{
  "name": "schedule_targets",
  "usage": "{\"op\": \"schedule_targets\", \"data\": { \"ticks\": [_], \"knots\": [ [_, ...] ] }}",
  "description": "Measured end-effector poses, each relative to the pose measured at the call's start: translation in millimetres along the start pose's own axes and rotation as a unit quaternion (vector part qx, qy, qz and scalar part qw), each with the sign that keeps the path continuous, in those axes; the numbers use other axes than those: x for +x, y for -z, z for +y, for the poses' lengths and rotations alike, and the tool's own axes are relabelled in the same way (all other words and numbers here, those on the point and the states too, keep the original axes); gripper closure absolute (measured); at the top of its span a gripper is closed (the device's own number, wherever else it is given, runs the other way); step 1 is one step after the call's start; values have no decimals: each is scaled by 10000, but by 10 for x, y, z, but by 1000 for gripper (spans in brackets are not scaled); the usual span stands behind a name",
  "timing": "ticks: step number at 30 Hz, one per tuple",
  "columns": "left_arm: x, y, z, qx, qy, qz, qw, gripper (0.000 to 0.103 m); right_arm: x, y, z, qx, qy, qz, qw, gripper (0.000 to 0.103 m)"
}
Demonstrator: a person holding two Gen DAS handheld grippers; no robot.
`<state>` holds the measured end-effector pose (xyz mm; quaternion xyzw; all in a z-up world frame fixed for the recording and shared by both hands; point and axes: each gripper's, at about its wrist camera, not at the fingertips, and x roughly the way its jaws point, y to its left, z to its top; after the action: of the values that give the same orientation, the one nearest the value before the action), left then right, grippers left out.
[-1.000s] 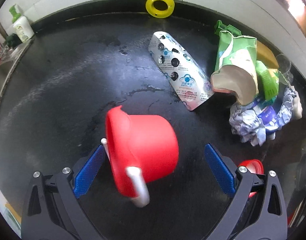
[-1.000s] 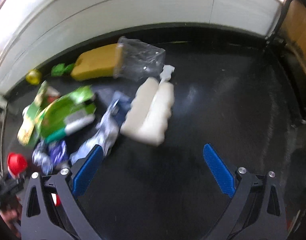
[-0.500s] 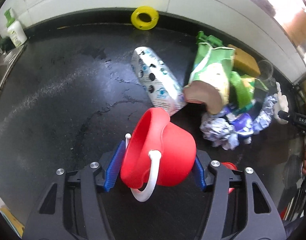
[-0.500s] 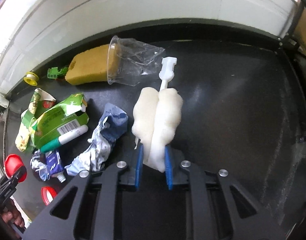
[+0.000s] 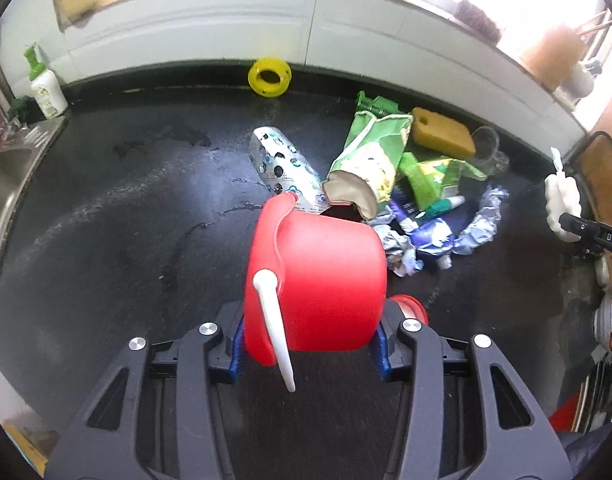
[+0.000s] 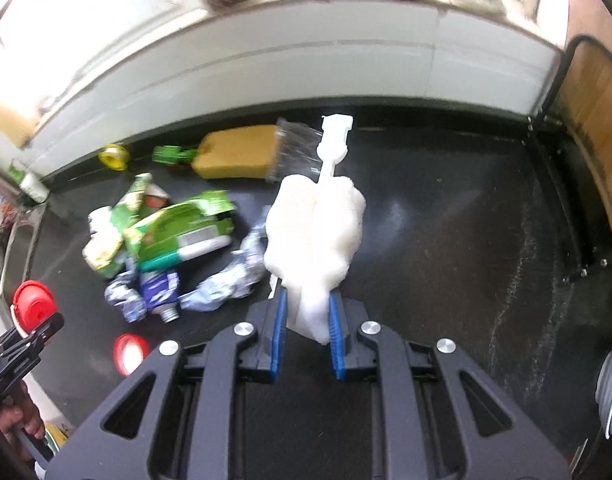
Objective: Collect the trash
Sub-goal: 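Carry the red cup and white foam over the black bin with both tools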
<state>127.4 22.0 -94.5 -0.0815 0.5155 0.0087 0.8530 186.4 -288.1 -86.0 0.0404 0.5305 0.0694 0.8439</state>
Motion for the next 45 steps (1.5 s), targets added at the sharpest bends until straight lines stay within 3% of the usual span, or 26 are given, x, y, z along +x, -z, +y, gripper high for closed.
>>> {"op": "schedule_targets", "data": {
  "ticks": [11,18,21,25,32,36,40,45],
  "knots": [
    [-738,593,169,-316,-153,-203,9992,57,-557,475,879,-1076,-608,-28,9923,84],
    [-1174,1196,588,-788,-533,-359,9948,57,-676,972,1805,-2083,-1264,231,9696,84],
    [-1362,1523,898,-1180,-779,-401,9891,57,-718,1207,2370,-2663,-1650,393,9489,84],
    [-1577,2049,1438,-1866,-1159,-406,9747,57,-772,1626,3266,-3581,-2301,666,9024,84],
    [-1753,3109,2441,-3120,-1739,-348,9334,58,-718,2511,4748,-4671,-3265,1401,8097,84],
    [-1639,3662,2938,-3715,-1637,-391,9131,57,-422,3141,5460,-5086,-3385,1902,7684,84],
    [-1292,4168,3369,-4023,-1606,-236,9010,57,31,3699,6005,-5327,-3240,2352,7456,84],
    [-916,4529,3739,-4391,-1398,-120,8874,57,581,4199,6563,-5401,-2979,2776,7365,83]
  ]
}}
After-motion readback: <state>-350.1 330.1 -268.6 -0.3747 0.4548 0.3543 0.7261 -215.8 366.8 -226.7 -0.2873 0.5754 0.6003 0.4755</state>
